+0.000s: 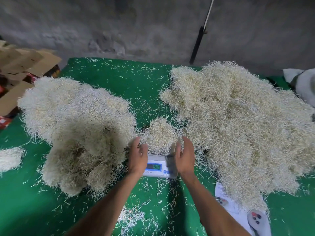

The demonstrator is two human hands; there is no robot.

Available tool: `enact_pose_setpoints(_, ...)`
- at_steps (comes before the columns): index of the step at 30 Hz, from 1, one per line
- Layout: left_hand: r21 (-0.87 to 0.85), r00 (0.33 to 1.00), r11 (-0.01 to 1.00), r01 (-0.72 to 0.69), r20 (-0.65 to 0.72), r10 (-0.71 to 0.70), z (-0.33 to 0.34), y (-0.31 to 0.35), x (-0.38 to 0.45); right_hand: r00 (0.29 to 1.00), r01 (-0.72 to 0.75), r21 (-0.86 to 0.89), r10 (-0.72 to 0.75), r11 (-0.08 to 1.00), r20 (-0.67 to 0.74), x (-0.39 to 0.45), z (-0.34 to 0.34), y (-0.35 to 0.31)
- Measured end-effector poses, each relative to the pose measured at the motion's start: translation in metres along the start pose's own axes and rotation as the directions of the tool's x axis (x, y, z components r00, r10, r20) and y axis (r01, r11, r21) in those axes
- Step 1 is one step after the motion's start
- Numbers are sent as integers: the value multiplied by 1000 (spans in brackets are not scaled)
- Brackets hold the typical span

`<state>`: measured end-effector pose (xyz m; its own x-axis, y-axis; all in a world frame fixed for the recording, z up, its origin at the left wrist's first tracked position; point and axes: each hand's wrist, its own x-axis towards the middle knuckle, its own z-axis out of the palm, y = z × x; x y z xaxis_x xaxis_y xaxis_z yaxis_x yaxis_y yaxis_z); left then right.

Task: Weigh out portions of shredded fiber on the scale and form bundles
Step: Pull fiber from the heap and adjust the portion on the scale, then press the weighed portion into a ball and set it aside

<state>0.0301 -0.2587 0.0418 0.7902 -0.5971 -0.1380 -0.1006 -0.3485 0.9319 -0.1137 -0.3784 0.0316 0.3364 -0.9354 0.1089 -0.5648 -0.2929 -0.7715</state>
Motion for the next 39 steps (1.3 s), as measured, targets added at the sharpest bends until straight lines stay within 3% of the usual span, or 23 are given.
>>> enact_pose_setpoints(3,-34,997,999,33,67,-31,12,32,26,996,20,135,-32,991,85,36,9,-32)
enact_pose_setpoints(5,21,979,997,71,192,-74,21,36,34,987,-13,221,-23,975,159,53,22,-49)
enact_pose_setpoints(8,25,909,968,251,338,-245,33,31,33,914,-169,223,69,960,400,58,43,-66)
enact_pose_setpoints(10,-236,866,856,459,336,-372,37,26,31,855,-238,105,158,965,493,54,54,-68)
enact_pose_setpoints(12,-517,824,642,566,316,-471,34,17,26,846,-337,66,271,939,460,54,58,-68)
enact_pose_setpoints(13,-597,816,577,557,263,-515,33,12,22,831,-429,101,349,898,432,56,57,-70)
enact_pose_setpoints(15,-641,803,557,528,162,-574,30,5,12,788,-580,264,449,771,422,57,52,-74)
enact_pose_setpoints(16,-624,792,554,551,183,-582,30,7,8,783,-608,372,454,701,424,56,50,-78)
enact_pose_setpoints(18,-604,774,505,617,350,-527,29,20,6,771,-633,532,397,562,498,43,47,-97)
enact_pose_setpoints(20,-688,805,427,587,440,-398,23,39,14,830,-540,533,308,651,464,23,46,-113)
enact_pose_setpoints(23,-773,864,404,489,364,-349,-1,58,37,919,-289,484,98,826,382,-4,40,-125)
enact_pose_setpoints(25,-724,885,524,449,277,-375,-17,69,42,919,-183,450,-11,874,394,-22,23,-142)
enact_pose_setpoints(27,-564,902,707,427,214,-374,-27,78,31,930,-130,504,-71,854,360,-28,12,-164)
enact_pose_setpoints(29,-344,917,860,377,270,-293,-37,95,11,958,-103,485,-45,868,284,-25,5,-182)
enact_pose_setpoints(31,-351,892,876,332,419,-170,-57,121,-2,985,17,487,-99,874,143,-19,-10,-192)
enact_pose_setpoints(33,-507,894,798,325,440,-85,-84,146,-14,970,158,482,-227,862,87,-25,-19,-190)
enact_pose_setpoints(35,-658,895,653,374,440,-69,-98,140,-20,877,408,405,-475,818,76,-48,-12,-188)
enact_pose_setpoints(37,-618,927,708,342,343,-148,-105,130,-35,751,598,339,-656,726,81,-65,0,-197)
enact_pose_setpoints(38,-620,911,683,387,370,-180,-108,124,-38,737,612,320,-668,723,100,-64,5,-206)
enact_pose_setpoints(39,-597,841,626,501,505,-192,-110,122,-39,764,586,283,-634,759,121,-59,5,-213)
